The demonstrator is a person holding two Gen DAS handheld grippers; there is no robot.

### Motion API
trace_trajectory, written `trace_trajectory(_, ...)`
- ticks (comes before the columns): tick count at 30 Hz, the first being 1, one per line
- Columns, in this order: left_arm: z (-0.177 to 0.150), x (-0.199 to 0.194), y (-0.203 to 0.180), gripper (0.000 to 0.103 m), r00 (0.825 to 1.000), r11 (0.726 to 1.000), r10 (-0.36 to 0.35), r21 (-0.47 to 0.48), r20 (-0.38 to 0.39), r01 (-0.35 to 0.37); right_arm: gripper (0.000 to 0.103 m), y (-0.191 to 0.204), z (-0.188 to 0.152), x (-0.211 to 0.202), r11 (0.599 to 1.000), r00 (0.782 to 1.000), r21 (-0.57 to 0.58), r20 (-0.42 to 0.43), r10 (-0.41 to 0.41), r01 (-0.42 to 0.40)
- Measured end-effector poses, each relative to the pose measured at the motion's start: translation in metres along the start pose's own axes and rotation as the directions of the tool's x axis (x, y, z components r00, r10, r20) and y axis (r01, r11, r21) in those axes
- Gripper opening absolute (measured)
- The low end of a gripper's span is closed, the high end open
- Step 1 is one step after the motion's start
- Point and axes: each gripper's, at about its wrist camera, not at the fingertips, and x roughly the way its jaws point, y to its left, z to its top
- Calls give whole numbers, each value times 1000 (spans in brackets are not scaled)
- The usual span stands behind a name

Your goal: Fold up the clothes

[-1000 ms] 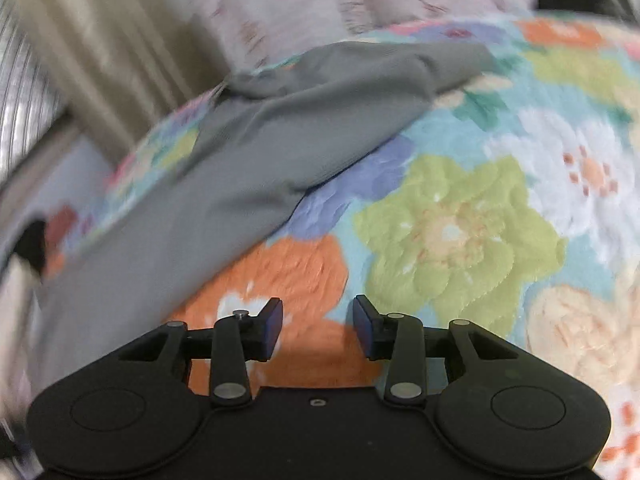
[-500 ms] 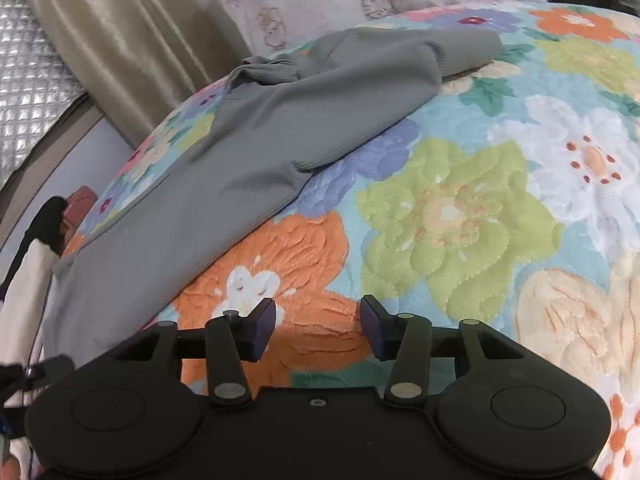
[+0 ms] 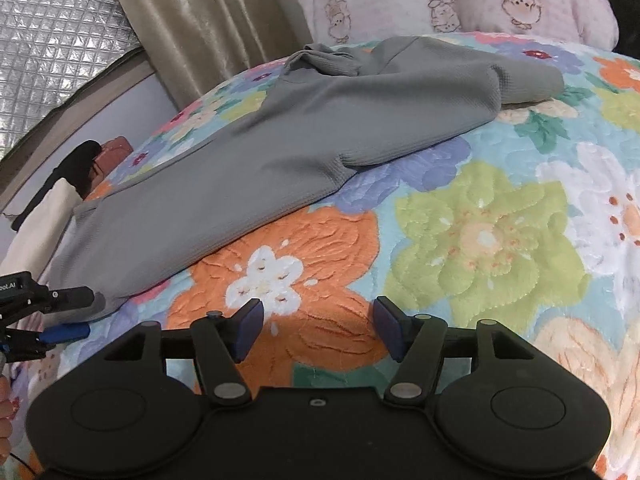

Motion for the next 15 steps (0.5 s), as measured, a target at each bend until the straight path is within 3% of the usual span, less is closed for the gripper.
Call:
trace_trajectory(5,9,-3,18,64,995,986,-97,-137,6,97,67,7,2,3,988,989,54,-37,144,-142)
trace_trajectory(12,20,23,35,60,991,963,-109,-237,80,125,67,12,4,19,962,969,143,-50,242,-233)
trace_trajectory(13,22,24,32,52,991,969,-95,-219,91,113,67,11,4,21,959,968,154,-51,247,-237)
trace_trajectory(14,26,21,27,16,992,981,-65,-174,108,83,67,11,4,23,957,967,160,-51,251,-240)
trace_trajectory(15,30,16,21,6,990,994,-29,-104,136,44,67,11,4,23,957,966,157,-53,253,-242)
